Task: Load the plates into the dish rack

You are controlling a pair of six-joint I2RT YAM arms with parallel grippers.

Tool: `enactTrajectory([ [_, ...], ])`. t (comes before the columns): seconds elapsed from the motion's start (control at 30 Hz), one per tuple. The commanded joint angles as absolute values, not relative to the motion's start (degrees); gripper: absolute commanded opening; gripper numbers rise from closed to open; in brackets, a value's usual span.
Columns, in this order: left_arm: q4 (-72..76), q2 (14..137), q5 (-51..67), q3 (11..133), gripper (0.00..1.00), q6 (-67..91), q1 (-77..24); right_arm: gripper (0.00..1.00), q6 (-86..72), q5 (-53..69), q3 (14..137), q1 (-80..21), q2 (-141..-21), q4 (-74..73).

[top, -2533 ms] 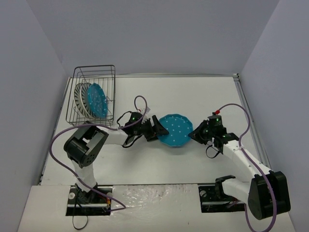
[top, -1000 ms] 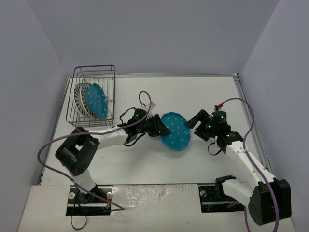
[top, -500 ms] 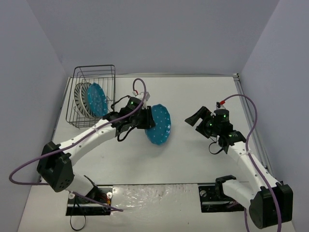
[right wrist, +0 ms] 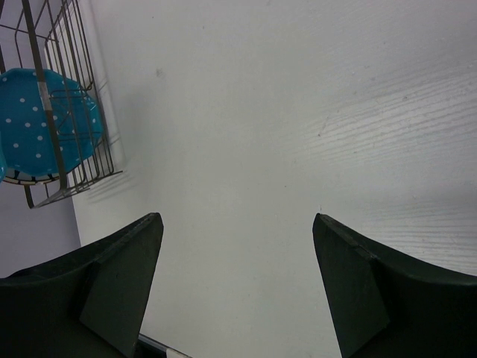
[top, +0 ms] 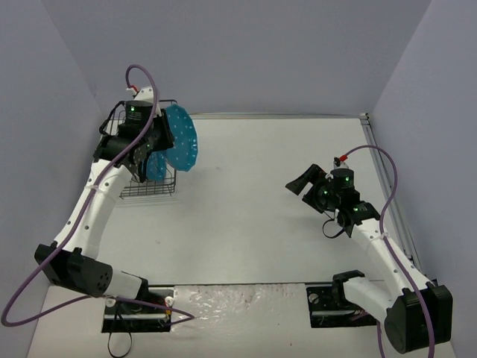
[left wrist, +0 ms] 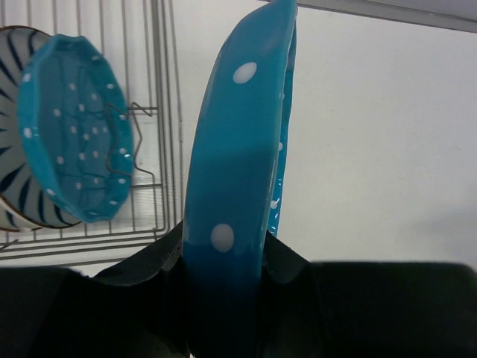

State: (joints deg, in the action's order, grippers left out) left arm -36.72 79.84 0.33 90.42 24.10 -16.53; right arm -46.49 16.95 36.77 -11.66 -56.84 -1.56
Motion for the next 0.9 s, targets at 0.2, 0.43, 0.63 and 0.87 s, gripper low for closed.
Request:
enactTrajectory([
  [0.2, -32.9, 85.0, -5.4, 100.4, 0.0, 18.9, -8.7, 0.78, -45.6, 16.7, 38.0, -11.8, -55.8, 0.2],
  [0.43, -34.1, 88.1, -9.3, 103.7, 0.0, 16.5, -6.1, 0.78, -45.4, 16.7, 37.9, -11.9, -56.2, 0.3],
  [0.63, -34.4, 90.0, -10.8, 105.3, 0.0, 14.9, -4.7, 0.78, -45.4, 16.7, 37.5, -11.8, -56.3, 0.3],
  [0.87, -33.6, 92.8, -12.2, 106.4, 0.0, 12.7, -3.3, 0.78, -45.4, 16.7, 37.2, -11.8, -56.1, 0.4],
])
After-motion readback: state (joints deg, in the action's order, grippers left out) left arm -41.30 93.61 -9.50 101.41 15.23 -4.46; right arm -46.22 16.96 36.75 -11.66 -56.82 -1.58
